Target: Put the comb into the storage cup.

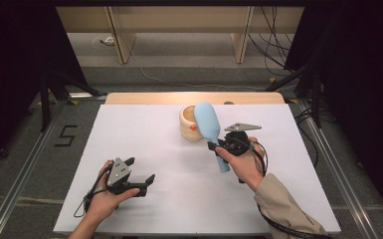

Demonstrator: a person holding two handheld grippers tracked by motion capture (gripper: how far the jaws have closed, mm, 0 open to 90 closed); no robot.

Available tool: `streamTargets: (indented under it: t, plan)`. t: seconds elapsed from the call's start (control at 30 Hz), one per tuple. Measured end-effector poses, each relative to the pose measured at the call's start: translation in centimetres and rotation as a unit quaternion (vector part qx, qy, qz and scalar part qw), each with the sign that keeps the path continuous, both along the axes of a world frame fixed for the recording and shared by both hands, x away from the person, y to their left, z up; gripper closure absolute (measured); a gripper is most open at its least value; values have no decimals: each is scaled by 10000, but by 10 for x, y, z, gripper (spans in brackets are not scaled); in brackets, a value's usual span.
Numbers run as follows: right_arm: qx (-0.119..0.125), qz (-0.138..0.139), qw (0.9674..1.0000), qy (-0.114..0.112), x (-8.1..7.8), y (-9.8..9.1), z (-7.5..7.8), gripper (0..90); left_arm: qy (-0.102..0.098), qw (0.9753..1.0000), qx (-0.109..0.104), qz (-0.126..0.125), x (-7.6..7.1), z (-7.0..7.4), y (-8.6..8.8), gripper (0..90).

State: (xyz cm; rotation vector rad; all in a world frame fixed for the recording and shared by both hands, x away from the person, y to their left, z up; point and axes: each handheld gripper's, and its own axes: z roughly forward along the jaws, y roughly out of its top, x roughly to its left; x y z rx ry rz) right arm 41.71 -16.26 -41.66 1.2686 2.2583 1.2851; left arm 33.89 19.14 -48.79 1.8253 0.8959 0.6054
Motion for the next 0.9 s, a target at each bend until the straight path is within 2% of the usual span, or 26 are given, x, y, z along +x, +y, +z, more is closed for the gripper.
streamTargets:
  t: [0.4,0.9]
  plan:
    - [80,12,10000,-23,-1,4,-6,701,18,10000,-62,-5,0,0,-3,75]
    - [188,114,9995,-220,-5,12,-9,701,52,9999,-155,-38,0,0,-6,82]
